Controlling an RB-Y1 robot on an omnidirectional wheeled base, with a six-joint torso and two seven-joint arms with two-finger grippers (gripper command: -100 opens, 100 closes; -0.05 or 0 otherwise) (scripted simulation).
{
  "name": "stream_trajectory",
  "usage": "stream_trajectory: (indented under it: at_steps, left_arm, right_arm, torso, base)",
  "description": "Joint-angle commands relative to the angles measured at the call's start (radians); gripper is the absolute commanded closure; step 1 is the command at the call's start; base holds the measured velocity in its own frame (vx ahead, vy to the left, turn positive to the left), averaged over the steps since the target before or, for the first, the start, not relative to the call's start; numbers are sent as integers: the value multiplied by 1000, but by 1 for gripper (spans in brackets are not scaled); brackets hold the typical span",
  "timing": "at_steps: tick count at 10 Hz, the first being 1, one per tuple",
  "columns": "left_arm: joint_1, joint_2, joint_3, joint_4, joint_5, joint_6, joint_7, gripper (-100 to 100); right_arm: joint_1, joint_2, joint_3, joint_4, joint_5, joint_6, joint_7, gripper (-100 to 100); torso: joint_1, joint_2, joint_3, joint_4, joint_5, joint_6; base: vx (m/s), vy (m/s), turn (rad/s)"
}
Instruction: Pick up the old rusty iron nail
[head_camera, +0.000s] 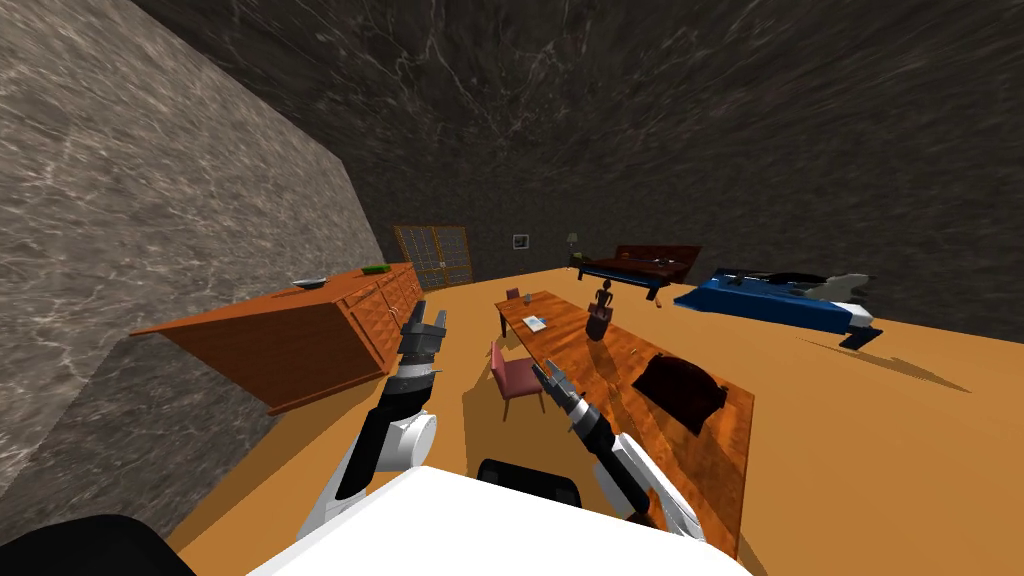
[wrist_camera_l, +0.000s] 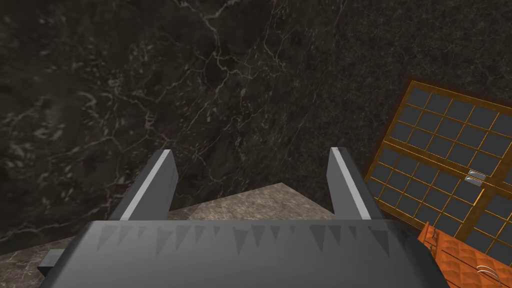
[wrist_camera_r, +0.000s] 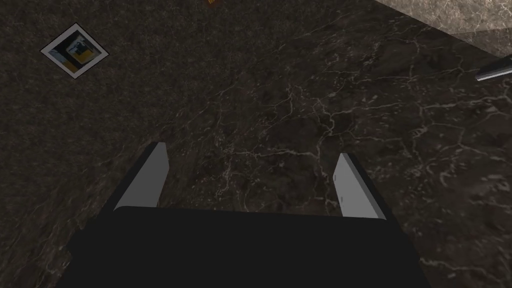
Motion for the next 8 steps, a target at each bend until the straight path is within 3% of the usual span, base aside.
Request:
stream_trajectory:
  at_steps: [1,2,3,4,5,6,7,8]
  left_arm:
    - [0,0,0,0,0,0,0,0]
    - [0,0,0,0,0,0,0,0]
    - [0,0,0,0,0,0,0,0]
    - [0,0,0,0,0,0,0,0]
    - [0,0,0,0,0,0,0,0]
    - [0,0,0,0,0,0,0,0]
    - [0,0,0,0,0,0,0,0]
    - [0,0,0,0,0,0,0,0]
  right_arm:
    - [-22,-5,16,50,35,-1,4,-100]
    - [-50,-22,50,78,74,-5,13,-100]
    - [-50,-22,50,112,90,-5,13,-100]
    - [-78,-40,85,137,128,-8,22,-100]
    - [-78,-40,85,172,146,-8,22,-100]
    - [-105,-58,120,220,180,-11,30,-100]
    - [-105,-58,120,231,202,-11,30,-100]
    - [-131,-76,155,278,238,-14,37,-100]
  torso:
    - [0,0,0,0,0,0]
    - [0,0,0,0,0,1]
    - [0,-1,0,0,0,0]
    - [0,0,0,0,0,1]
    - [0,0,0,0,0,0]
    - [-1,0,0,0,0,1]
    - [0,0,0,0,0,0]
    - [0,0,0,0,0,1]
  base:
    - [41,9,62]
    - [50,17,131]
    - [43,10,81]
    - [44,4,126]
    - [38,4,82]
    - [46,11,123]
    - [43,8,72]
    - [44,11,156]
